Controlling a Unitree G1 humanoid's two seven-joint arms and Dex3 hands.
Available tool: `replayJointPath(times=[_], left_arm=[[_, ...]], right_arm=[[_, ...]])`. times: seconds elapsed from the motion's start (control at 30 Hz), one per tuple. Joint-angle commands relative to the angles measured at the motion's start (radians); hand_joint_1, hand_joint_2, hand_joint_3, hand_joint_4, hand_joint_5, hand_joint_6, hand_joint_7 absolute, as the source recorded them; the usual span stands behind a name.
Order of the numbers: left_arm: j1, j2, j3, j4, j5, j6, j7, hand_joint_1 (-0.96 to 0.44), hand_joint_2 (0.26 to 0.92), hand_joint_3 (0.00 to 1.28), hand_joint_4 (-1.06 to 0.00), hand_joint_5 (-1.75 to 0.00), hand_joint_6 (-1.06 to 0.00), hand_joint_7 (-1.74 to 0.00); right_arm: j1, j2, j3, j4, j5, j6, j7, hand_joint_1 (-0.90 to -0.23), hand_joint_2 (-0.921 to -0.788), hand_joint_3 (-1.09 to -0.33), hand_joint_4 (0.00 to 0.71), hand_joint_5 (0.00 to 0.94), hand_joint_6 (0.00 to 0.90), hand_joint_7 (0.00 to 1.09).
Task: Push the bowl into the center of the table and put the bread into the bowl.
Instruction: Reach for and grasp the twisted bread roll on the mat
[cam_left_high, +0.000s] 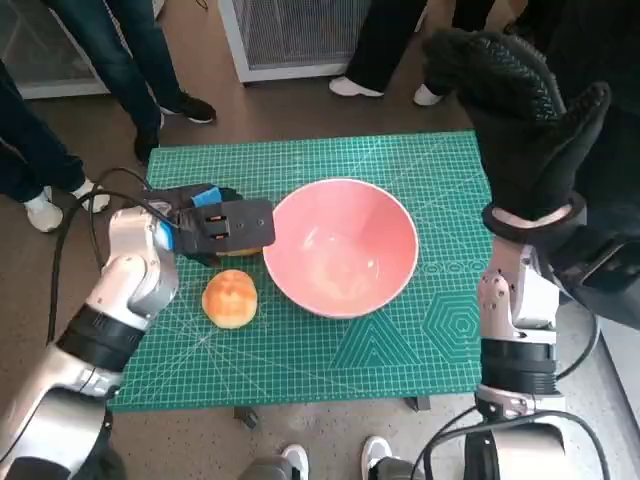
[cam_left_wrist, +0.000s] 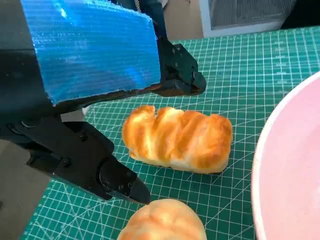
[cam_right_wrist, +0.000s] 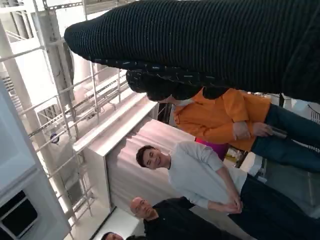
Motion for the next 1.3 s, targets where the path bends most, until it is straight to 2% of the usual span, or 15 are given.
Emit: replayJointPath(times=[0.03, 0.37, 0.57, 0.83, 1.03, 1.1, 1.17, 1.23, 1.27, 1.3], left_arm=[[-0.029, -0.023, -0.008, 0.072, 0.019, -0.042, 0.038, -0.13, 0.693, 0.0, -0.35, -0.02, -0.39, -0.02], [-0.056, -0.065, -0.012, 0.234, 0.031, -0.134, 0.139, -0.15, 0.713, 0.01, -0.42, -0.03, -0.43, -0.03], [-0.073, -0.085, -0.012, 0.333, 0.038, -0.195, 0.211, -0.16, 0.729, 0.01, -0.53, -0.05, -0.49, -0.04], [-0.077, -0.093, -0.02, 0.384, 0.052, -0.23, 0.254, -0.13, 0.744, 0.01, -0.65, -0.07, -0.53, -0.05], [-0.078, -0.099, -0.027, 0.413, 0.062, -0.247, 0.291, -0.11, 0.762, 0.02, -0.77, -0.12, -0.61, -0.08], [-0.078, -0.103, -0.03, 0.428, 0.067, -0.255, 0.315, -0.09, 0.777, 0.01, -0.74, -0.3, -0.65, -0.09], [-0.076, -0.105, -0.032, 0.441, 0.073, -0.263, 0.337, -0.07, 0.792, 0.01, -0.68, -0.57, -0.7, -0.13], [-0.072, -0.107, -0.035, 0.452, 0.078, -0.273, 0.361, -0.07, 0.801, 0.0, -0.66, -0.68, -0.73, -0.19], [-0.07, -0.107, -0.035, 0.457, 0.08, -0.278, 0.372, 0.09, 0.844, 0.03, -0.67, -0.88, -0.73, -0.28], [-0.066, -0.106, -0.038, 0.463, 0.085, -0.286, 0.39, 0.19, 0.872, 0.05, -0.67, -1.01, -0.69, -0.42]], right_arm=[[0.027, -0.01, 0.003, -0.007, -0.012, 0.013, -0.008, -0.655, -0.921, -0.722, 0.321, 0.003, 0.264, 0.36], [0.032, -0.018, 0.001, -0.021, -0.024, 0.003, -0.008, -0.651, -0.921, -0.758, 0.318, 0.001, 0.241, 0.37], [0.036, -0.022, -0.001, -0.031, -0.028, -0.002, -0.011, -0.644, -0.921, -0.773, 0.318, 0.001, 0.232, 0.37], [0.036, -0.025, -0.001, -0.031, -0.028, -0.014, -0.012, -0.644, -0.921, -0.777, 0.315, 0.0, 0.221, 0.37], [0.039, -0.024, 0.002, -0.037, -0.028, -0.02, -0.014, -0.645, -0.921, -0.777, 0.314, 0.0, 0.218, 0.38], [0.042, -0.022, 0.003, -0.042, -0.029, -0.022, -0.016, -0.645, -0.921, -0.777, 0.314, 0.0, 0.217, 0.38], [0.044, -0.022, 0.005, -0.046, -0.028, -0.023, -0.016, -0.645, -0.921, -0.777, 0.315, 0.0, 0.216, 0.38], [0.045, -0.021, 0.006, -0.049, -0.027, -0.023, -0.017, -0.645, -0.921, -0.777, 0.315, 0.0, 0.216, 0.38], [0.046, -0.021, 0.007, -0.05, -0.027, -0.023, -0.017, -0.645, -0.921, -0.777, 0.315, 0.0, 0.216, 0.38], [0.046, -0.021, 0.008, -0.052, -0.026, -0.023, -0.017, -0.644, -0.921, -0.777, 0.315, 0.0, 0.215, 0.38]])
